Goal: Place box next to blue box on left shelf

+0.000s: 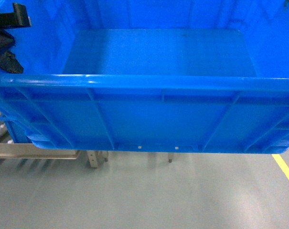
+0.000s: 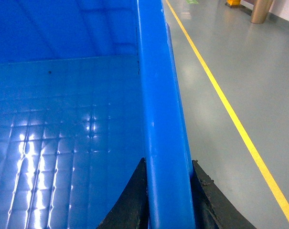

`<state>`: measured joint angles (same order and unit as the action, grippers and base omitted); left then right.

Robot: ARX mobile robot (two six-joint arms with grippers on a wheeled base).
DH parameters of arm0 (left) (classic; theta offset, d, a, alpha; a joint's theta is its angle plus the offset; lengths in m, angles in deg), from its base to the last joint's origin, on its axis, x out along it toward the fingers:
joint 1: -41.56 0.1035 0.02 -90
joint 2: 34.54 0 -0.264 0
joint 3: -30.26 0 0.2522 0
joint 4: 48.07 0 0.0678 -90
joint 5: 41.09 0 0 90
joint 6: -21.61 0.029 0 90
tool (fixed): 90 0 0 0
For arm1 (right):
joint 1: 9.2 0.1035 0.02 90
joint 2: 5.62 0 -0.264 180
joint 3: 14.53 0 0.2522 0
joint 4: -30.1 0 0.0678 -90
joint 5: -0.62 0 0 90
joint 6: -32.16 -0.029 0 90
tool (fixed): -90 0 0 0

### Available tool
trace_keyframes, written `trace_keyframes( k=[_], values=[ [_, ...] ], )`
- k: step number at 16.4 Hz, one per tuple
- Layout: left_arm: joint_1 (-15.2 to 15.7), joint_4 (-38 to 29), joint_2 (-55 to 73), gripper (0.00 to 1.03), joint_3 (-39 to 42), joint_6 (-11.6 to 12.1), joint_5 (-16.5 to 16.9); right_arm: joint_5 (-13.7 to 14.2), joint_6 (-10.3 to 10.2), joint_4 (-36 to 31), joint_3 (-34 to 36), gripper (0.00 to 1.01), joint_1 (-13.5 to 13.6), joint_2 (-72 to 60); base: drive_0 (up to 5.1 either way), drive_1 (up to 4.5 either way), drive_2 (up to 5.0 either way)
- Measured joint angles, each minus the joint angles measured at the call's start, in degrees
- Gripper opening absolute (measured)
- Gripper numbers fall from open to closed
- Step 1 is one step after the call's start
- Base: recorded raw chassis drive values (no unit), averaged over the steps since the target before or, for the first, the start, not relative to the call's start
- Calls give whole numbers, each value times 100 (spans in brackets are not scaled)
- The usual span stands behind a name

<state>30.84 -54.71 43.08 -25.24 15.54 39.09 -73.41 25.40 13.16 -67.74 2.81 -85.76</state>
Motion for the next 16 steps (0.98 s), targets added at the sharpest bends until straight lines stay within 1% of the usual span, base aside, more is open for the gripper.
trace_keyframes(
  k=[16],
  values=[
    [4,-7,0,8,7,0,2,-13,-4,-11,0,16,0,-7,8,438,-422]
  ],
)
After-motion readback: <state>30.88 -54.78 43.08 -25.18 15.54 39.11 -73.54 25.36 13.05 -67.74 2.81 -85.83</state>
